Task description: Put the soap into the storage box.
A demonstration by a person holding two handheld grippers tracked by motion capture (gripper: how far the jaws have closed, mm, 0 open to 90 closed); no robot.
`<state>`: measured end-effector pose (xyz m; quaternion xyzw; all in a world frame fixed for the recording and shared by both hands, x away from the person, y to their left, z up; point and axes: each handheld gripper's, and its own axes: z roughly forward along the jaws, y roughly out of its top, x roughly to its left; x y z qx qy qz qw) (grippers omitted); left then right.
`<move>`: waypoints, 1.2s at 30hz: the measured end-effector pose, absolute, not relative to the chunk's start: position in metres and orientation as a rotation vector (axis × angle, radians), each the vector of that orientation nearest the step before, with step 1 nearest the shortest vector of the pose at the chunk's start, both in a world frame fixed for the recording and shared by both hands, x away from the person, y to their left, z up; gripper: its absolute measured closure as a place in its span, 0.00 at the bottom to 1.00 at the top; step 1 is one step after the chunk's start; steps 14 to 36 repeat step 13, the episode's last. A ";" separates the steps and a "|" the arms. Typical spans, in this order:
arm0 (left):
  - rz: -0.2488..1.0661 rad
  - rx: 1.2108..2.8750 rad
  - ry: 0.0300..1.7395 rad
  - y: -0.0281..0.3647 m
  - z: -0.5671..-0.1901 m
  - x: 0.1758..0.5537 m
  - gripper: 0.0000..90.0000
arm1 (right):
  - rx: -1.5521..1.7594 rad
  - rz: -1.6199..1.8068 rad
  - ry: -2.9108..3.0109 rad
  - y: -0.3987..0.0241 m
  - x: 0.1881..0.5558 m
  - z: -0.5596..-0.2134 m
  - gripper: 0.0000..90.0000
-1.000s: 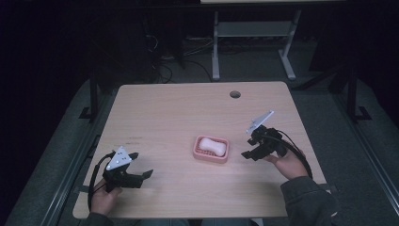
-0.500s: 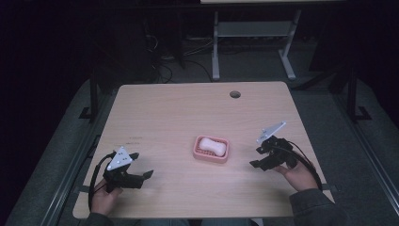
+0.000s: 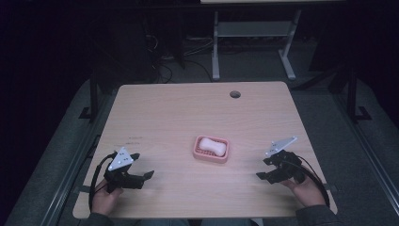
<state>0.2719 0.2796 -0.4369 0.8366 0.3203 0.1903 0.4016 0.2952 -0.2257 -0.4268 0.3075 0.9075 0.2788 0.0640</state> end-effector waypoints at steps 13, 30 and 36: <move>0.484 2.125 0.806 0.280 -0.437 0.273 0.16 | 1.001 0.946 2.648 -0.239 0.262 -0.442 0.32; 0.484 2.125 0.806 0.280 -0.437 0.273 0.16 | 1.001 0.946 2.648 -0.239 0.262 -0.442 0.32; 0.484 2.125 0.806 0.280 -0.437 0.273 0.16 | 1.001 0.946 2.648 -0.239 0.262 -0.442 0.32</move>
